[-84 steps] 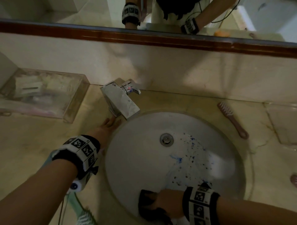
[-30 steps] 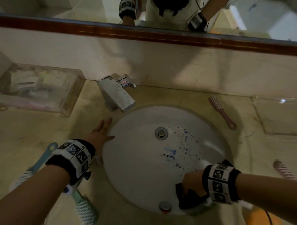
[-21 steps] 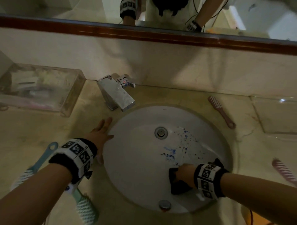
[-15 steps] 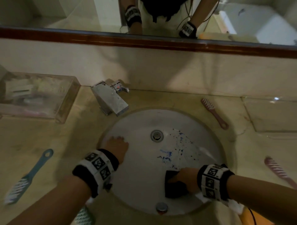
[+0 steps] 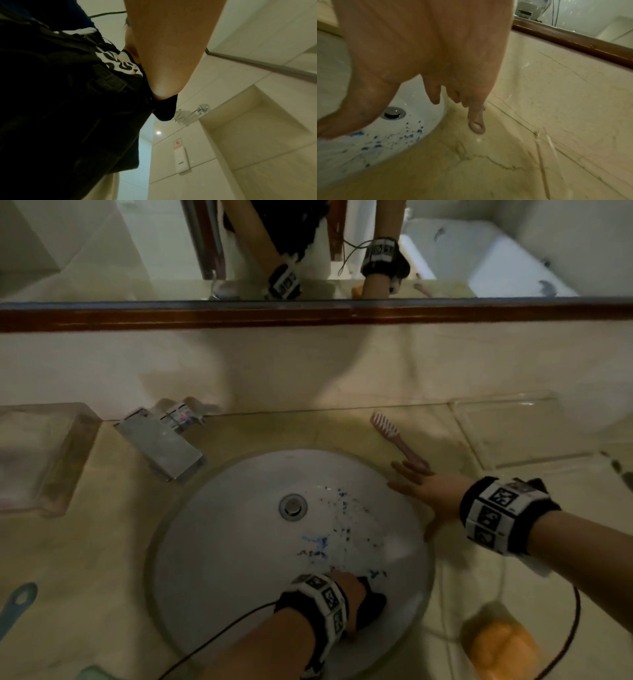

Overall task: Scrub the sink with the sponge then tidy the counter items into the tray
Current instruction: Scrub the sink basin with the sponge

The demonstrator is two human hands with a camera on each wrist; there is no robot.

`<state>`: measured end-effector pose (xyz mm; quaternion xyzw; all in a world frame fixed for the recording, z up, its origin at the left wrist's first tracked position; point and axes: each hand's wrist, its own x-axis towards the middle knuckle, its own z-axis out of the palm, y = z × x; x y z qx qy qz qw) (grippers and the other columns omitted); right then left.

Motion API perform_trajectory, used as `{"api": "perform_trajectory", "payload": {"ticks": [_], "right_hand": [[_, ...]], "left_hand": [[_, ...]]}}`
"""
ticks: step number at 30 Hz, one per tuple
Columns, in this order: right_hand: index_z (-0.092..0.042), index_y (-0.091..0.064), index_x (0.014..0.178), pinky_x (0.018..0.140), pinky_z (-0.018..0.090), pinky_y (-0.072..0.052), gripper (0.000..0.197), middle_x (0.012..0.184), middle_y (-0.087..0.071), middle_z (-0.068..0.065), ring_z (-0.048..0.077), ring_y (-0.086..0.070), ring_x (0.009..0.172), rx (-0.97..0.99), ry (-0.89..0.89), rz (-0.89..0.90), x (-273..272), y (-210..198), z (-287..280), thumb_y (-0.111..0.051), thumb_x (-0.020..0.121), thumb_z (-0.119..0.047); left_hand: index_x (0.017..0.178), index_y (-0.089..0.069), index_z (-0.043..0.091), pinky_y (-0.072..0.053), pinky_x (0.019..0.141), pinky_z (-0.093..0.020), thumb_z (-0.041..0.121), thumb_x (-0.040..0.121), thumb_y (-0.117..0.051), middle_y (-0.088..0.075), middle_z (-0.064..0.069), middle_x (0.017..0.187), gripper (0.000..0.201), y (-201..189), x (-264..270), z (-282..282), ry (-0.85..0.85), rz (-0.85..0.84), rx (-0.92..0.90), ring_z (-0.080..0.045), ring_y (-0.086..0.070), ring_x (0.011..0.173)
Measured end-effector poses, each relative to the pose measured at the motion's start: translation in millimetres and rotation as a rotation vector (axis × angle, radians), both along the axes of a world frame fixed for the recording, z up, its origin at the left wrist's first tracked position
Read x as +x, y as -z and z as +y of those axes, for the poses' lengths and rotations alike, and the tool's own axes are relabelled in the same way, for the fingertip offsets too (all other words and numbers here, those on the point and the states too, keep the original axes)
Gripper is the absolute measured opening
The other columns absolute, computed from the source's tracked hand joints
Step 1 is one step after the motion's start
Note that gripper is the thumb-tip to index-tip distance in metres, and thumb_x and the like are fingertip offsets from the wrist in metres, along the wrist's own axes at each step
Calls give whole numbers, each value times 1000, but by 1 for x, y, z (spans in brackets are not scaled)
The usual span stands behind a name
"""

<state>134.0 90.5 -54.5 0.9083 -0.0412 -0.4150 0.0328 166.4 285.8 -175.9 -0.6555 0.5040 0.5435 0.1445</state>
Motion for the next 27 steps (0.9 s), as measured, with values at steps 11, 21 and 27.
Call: {"api": "perform_trajectory", "payload": {"ticks": [11,21,27], "right_hand": [[-20,6,151,121,39,-8,122,156,27,10,26,19,147,26,7,9,-16,18,-9,-80,68,-40],[-18,11,150,122,40,-10,127,156,27,12,28,19,146,88,12,-15,-16,17,-12,-81,66,-41],[-14,16,149,121,32,-4,132,156,27,6,23,20,146,147,78,-63,-19,20,-15,-82,65,-39]], "left_hand": [[61,-41,12,-45,63,-25,35,100,-44,-39,-1,63,46,-38,-6,-5,-121,-45,-70,-17,-43,56],[108,-63,2,-53,80,-31,14,81,-67,-65,-10,100,30,-146,118,5,-349,-303,-228,-25,-62,97],[108,-64,2,-46,93,-36,30,99,-44,-60,-21,127,36,-133,152,-23,-741,-441,-363,-31,-59,110]]}}
